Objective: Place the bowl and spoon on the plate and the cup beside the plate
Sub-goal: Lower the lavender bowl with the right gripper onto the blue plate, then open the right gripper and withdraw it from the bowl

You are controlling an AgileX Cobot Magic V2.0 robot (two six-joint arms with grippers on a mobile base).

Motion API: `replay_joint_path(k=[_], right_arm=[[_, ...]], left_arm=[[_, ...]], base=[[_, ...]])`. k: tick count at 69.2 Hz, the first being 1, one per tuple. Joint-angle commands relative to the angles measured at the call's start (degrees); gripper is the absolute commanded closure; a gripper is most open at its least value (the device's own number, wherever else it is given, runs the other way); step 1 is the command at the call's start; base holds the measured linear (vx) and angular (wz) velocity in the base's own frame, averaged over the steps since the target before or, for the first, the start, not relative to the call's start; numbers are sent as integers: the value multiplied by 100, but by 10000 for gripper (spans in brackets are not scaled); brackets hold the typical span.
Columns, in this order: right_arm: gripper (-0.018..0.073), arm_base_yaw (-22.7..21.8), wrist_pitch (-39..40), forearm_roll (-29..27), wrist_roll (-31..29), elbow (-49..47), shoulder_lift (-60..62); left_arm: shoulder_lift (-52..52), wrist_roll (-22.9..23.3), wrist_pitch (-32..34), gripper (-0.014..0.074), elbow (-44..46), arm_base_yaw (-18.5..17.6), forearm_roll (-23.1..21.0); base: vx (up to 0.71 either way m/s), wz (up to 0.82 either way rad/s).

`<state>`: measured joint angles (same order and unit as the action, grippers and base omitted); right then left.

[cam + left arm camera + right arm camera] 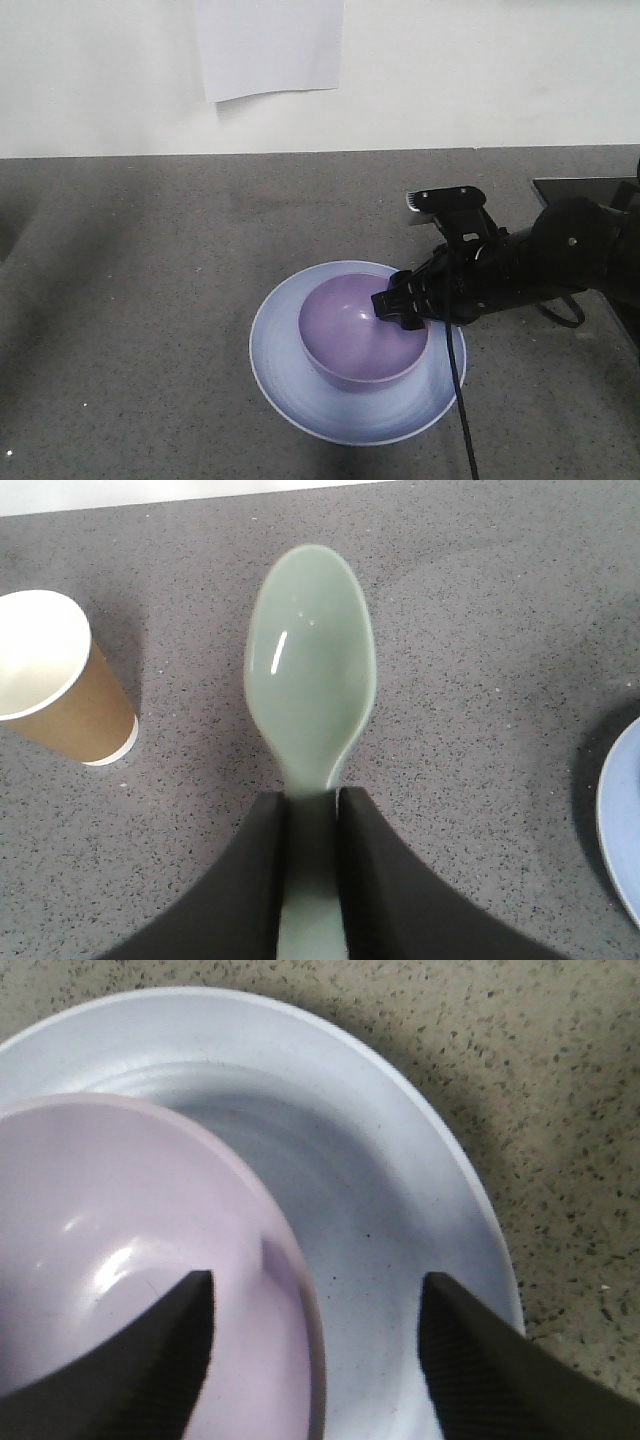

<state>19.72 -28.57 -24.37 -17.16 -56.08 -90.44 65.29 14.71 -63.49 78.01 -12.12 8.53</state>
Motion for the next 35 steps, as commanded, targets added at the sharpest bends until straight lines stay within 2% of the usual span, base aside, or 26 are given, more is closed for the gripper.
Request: replay_joint_path(k=[1,16,35], right_arm=[[44,-18,267,-47,45,-142,331],[43,-18,215,465,396,-142,689],[43,-18,-252,1704,1439,-142,1515]], left_arm=[[-100,-3,291,603,153,-17,24],[-100,-3,291,603,153,-17,24],[-100,-3,291,603,153,-17,24]], base=[[0,0],[0,0],[0,0]])
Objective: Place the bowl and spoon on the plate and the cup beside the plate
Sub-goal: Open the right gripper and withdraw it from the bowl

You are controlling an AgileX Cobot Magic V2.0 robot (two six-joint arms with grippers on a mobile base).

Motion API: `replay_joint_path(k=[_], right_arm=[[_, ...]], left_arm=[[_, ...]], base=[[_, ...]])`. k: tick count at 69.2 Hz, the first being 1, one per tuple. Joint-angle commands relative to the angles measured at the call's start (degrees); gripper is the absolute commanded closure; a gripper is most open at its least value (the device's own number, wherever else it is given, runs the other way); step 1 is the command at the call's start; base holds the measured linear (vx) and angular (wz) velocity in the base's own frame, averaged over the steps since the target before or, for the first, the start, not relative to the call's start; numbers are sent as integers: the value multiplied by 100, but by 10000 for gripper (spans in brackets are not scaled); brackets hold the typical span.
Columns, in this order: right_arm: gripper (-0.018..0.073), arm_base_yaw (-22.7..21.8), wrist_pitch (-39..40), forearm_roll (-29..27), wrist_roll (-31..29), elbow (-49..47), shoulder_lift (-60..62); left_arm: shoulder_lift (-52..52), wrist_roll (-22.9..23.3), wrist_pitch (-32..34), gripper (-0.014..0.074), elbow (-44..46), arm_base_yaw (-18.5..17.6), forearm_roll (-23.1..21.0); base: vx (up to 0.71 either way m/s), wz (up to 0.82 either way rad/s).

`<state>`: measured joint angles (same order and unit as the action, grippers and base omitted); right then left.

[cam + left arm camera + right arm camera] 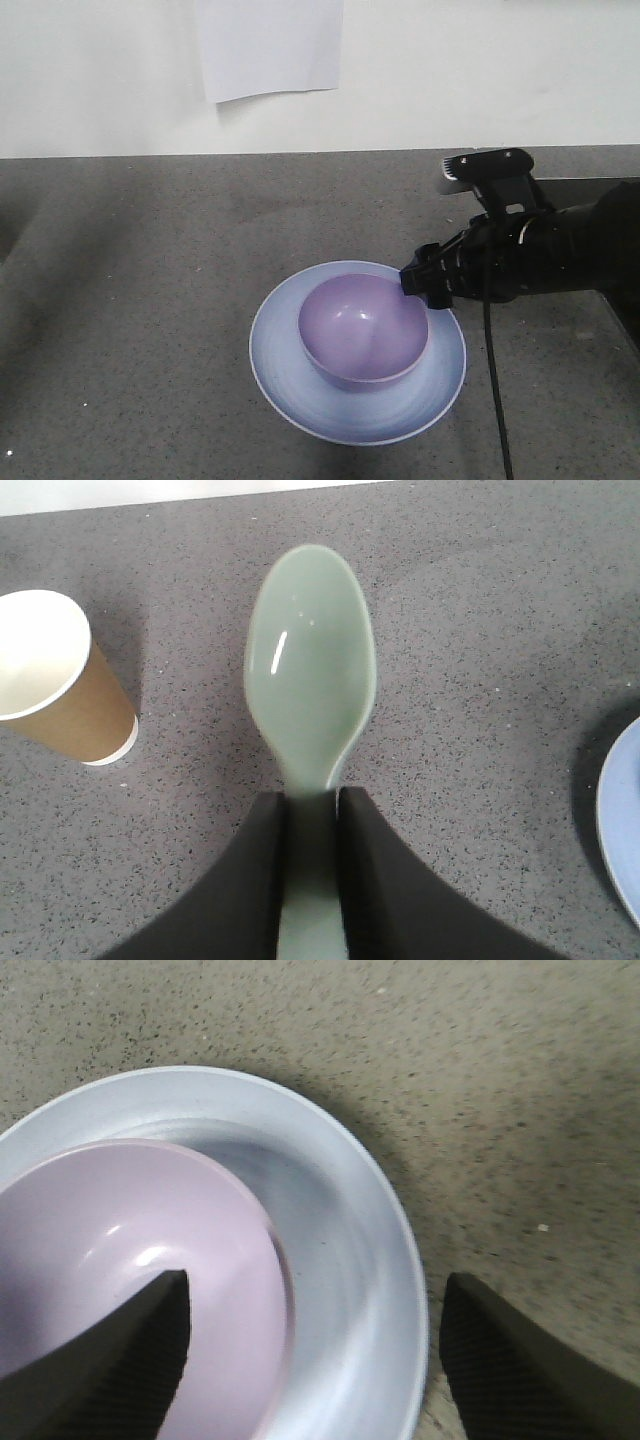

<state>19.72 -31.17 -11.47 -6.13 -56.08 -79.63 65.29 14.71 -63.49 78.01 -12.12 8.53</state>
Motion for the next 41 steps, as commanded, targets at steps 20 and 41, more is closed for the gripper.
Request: replay_joint_path(k=[20,41], right_arm=[[43,-18,-1072,1755,1319,-142,1709],[43,-18,-2030,2142,1564,-142,2814]], left_arm=[[-100,-3,291,603,153,-17,24],[-100,-3,291,603,153,-17,24]], base=[[0,0],[0,0]])
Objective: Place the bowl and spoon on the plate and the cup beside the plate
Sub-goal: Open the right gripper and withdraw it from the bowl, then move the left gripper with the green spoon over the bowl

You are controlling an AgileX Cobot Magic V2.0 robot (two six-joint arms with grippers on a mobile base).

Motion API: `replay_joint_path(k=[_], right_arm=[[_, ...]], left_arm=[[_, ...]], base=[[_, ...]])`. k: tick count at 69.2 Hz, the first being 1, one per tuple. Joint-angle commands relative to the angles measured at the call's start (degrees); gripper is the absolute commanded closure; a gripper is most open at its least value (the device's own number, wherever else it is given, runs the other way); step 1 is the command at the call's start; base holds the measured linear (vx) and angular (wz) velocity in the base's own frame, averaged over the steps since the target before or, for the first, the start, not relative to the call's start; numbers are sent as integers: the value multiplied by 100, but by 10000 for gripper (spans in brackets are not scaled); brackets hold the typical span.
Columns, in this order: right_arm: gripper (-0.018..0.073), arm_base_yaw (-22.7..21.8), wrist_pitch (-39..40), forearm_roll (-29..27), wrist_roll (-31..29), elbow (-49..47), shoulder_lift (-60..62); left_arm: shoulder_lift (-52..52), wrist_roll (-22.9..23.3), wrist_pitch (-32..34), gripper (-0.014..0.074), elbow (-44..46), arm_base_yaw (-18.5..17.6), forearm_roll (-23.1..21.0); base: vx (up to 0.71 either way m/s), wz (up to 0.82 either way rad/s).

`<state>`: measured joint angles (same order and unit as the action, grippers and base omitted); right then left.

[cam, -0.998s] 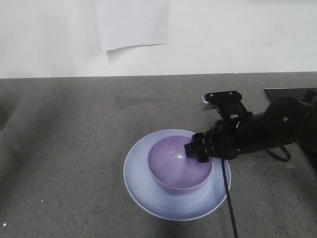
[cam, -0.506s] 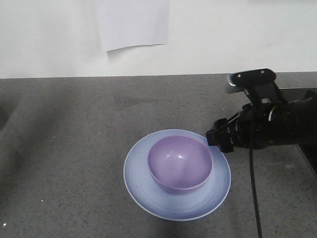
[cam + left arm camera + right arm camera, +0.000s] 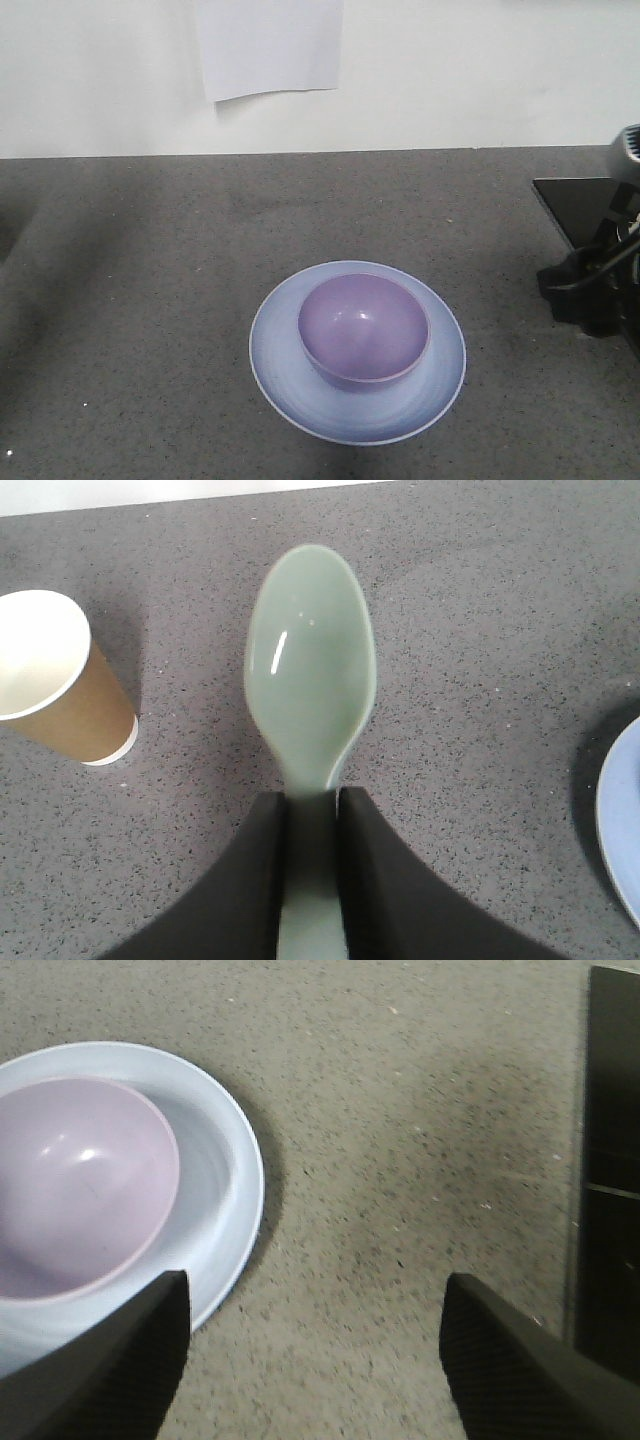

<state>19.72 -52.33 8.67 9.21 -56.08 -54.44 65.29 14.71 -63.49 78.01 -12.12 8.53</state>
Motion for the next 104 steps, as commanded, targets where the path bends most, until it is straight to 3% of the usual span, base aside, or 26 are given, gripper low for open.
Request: replay_joint_path(k=[1,51,60,68,80,89,104], right_arm=[[43,-18,82,128,30,-142,337],[43,-18,62,128,26,-136,804],[43,-18,67,128,26,-136,804],[43,-18,67,128,26,-136,804],[43,-18,67,128,26,-136,804],[43,-18,67,128,26,-136,804],[43,-18,61,118,26,-136,804]], left_arm=[[-100,-3,291,603,153,-17,24],[-100,-3,346,603,153,-17,24],[-100,-236,334,603,153,-17,2],[-95,-596,334,603,153,-17,-399],[95,-1285,339,603,153,-28,-1407],[371,-1685,293,604,153,-205,-1951],[938,-1922,330,604,153,-876,-2188]], base=[[0,0],[0,0],[0,0],[0,0],[0,0],[0,0],[0,0]])
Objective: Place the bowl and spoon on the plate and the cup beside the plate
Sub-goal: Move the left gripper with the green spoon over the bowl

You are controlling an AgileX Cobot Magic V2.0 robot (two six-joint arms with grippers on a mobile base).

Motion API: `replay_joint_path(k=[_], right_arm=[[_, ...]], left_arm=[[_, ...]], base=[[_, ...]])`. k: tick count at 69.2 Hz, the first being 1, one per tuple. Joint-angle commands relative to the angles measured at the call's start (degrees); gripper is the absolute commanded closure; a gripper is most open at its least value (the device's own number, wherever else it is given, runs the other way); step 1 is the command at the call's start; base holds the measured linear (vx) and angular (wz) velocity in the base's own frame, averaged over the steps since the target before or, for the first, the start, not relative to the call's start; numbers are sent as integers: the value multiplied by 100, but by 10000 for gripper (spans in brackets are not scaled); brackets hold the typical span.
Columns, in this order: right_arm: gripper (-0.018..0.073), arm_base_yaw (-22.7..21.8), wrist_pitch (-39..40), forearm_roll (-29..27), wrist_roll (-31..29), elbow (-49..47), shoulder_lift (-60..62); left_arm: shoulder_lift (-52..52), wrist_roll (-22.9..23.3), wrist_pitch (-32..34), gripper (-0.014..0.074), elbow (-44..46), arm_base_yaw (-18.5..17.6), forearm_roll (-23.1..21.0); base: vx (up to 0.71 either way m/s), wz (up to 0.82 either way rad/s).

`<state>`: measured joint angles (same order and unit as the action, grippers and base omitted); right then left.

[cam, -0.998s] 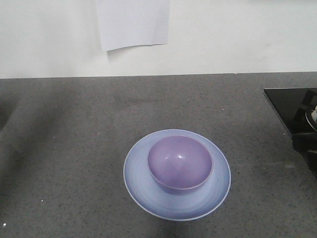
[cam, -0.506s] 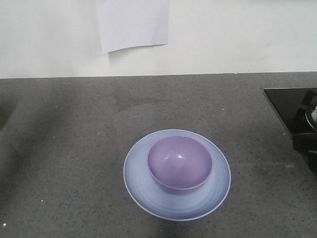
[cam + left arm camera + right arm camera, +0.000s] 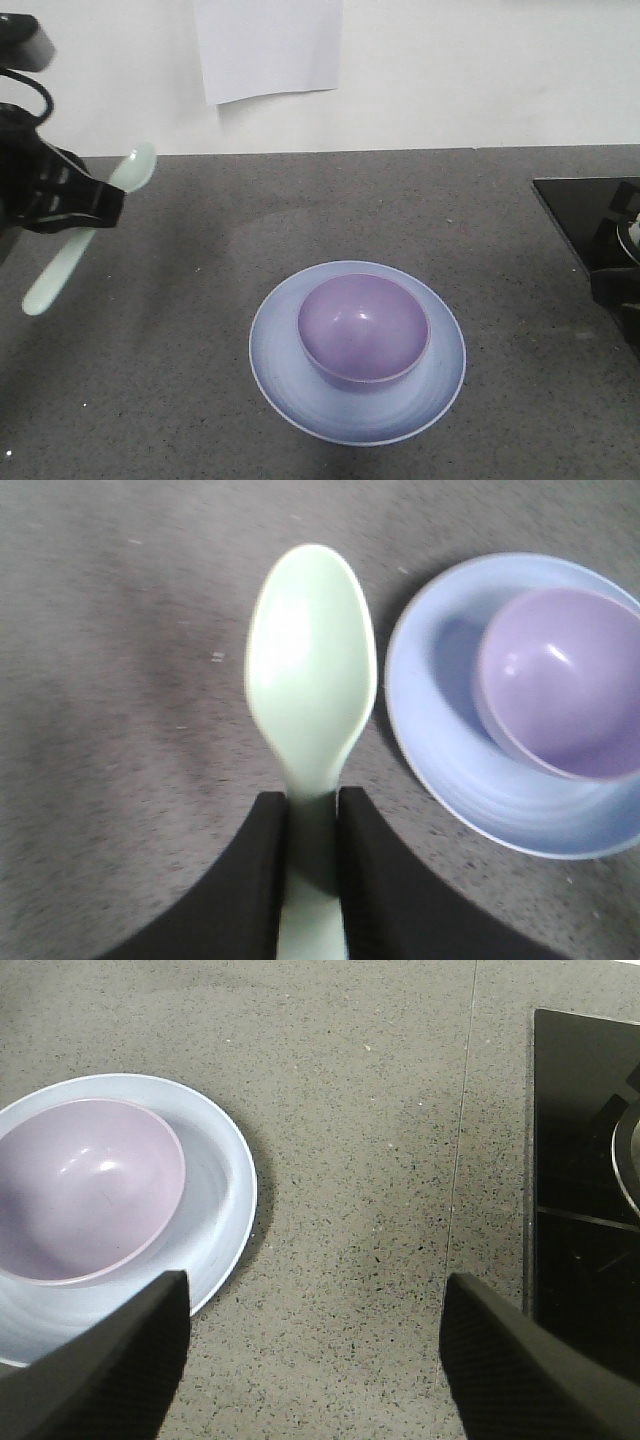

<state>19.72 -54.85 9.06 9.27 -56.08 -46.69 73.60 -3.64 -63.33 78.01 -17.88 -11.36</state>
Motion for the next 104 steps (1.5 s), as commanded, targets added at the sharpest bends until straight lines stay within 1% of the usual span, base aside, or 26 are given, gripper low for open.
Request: replay_joint_path(k=[1,11,24,35,44,58,63,78,88,96,104], right_arm=[[43,-18,313,71,19,-136,29],[43,-18,313,71,19,-136,29],[43,-18,313,66,19,-136,29],[43,-18,313,66,19,-136,29],[43,-18,313,66,19,-136,29],[43,-18,308,66,19,-136,29],[43,-18,308,66,19,-136,29],[43,-18,295,66,14,-136,29],[43,-18,295,66,14,-136,29],[43,-18,295,66,14,-136,29],[43,-18,295,66,14,-136,29]], left_arm=[[143,-102,331,604,153,-347,-199],[535,-224,407,604,153,-809,-199],[988,-224,569,604,277,-1353,-199],[1429,-229,441,604,890,-1678,-194],[1899,-271,150,604,1427,-1914,-188],[2602,-271,-25,604,1895,-2237,-188],[2783,-275,-60,604,1978,-2307,-188],[3024,-284,-143,603,2018,-2301,-177],[3040,-409,-180,590,2018,-2301,-196],[3041,-403,-184,553,2018,-2301,-196],[3041,-365,-184,475,2018,-2301,-196]], base=[[0,0],[0,0],[0,0],[0,0],[0,0],[0,0],[0,0],[0,0],[0,0],[0,0],[0,0]])
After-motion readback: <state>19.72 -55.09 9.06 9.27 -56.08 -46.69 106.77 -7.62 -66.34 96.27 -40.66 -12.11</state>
